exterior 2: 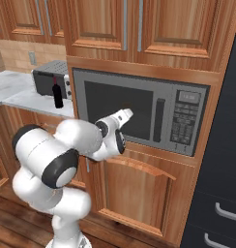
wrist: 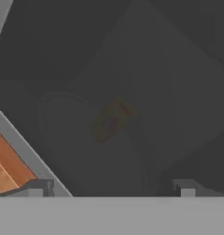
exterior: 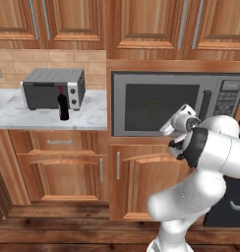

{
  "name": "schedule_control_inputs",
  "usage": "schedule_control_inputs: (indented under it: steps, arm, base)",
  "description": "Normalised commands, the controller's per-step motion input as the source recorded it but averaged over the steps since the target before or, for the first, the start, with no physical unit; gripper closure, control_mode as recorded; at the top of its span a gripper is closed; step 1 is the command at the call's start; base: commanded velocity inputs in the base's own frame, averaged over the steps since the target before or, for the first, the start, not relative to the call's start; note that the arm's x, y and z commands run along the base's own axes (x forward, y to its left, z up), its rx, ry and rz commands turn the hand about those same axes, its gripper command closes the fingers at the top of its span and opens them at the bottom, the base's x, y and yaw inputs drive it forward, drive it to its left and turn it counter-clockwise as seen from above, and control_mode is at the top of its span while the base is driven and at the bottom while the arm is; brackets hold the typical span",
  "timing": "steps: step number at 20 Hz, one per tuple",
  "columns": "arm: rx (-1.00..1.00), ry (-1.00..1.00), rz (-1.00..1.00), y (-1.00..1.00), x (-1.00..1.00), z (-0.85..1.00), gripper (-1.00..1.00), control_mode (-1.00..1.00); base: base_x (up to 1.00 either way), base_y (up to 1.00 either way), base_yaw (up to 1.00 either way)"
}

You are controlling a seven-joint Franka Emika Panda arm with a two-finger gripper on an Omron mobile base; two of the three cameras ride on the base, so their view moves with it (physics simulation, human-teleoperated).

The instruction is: Place the microwavable item in the microwave. Then, close the microwave door and press the start button.

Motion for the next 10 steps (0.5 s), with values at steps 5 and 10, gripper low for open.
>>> schedule_control_inputs:
  steps: [5, 10]
  arm:
    - [0.07, 0.07, 0.00, -0.45, -0.92, 0.49, -1.00, -1.00]
    - [0.05, 0.06, 0.00, -0.87, -0.75, 0.30, -1.00, -1.00]
  base:
    - [0.00, 0.00, 0.00]
    - [0.00, 0.00, 0.00]
